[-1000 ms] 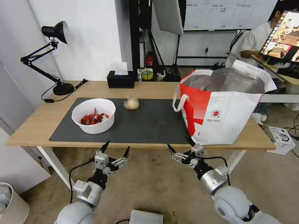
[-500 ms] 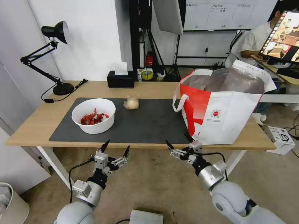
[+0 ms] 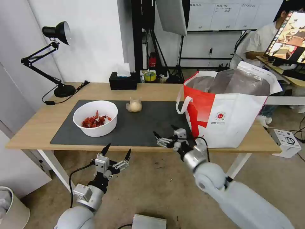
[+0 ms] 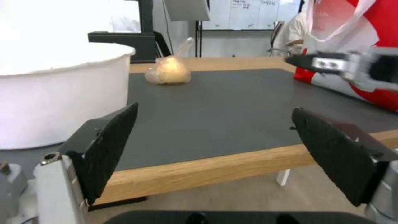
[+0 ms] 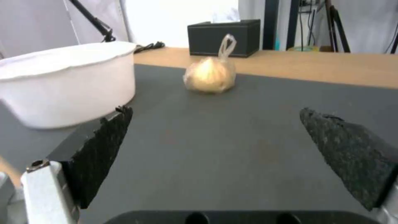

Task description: Pick up the trash from the table and place it into the takeout bag.

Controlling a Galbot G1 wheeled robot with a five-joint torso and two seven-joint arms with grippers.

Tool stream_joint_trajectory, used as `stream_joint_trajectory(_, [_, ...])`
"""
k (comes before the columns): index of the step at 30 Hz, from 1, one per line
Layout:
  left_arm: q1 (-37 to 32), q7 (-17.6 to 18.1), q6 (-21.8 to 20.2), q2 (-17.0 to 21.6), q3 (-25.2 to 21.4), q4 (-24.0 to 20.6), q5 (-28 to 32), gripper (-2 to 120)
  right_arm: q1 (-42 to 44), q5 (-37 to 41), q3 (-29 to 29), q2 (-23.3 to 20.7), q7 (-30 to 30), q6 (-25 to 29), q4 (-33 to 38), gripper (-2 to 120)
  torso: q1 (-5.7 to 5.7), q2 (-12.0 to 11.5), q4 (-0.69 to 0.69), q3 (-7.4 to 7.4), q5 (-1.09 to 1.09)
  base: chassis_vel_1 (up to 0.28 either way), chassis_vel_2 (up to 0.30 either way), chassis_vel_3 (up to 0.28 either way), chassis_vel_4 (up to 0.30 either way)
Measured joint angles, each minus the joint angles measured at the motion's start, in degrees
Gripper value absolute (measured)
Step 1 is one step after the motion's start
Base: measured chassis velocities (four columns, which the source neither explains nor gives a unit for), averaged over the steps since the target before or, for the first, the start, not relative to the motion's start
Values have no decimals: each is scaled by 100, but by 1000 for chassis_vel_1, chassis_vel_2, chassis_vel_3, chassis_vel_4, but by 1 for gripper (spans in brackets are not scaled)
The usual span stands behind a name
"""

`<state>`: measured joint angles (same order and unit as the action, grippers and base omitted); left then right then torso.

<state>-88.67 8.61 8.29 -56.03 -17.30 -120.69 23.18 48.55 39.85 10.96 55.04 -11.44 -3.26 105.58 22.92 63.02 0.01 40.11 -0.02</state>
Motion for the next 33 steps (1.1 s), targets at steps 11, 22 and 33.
stream_joint_trajectory(11, [40, 15, 3, 8, -63, 165, 115, 100, -2223, 742, 1265, 1088, -535, -375, -1839, 100, 1, 0, 0, 0, 0, 0, 0, 0, 0])
stream_joint_trajectory(22, [122, 15, 83, -21, -46, 300, 164, 100, -3483, 1273, 1708, 2165, -579, -590, -3738, 100, 1, -1, 0, 0, -1, 0, 0, 0, 0])
stream_joint_trajectory(33, [150, 2, 127, -22, -106, 331, 232, 100, -4044, 1172, 1689, 2969, -521, -894, -4855, 100, 1, -1, 0, 0, 0, 0, 0, 0, 0])
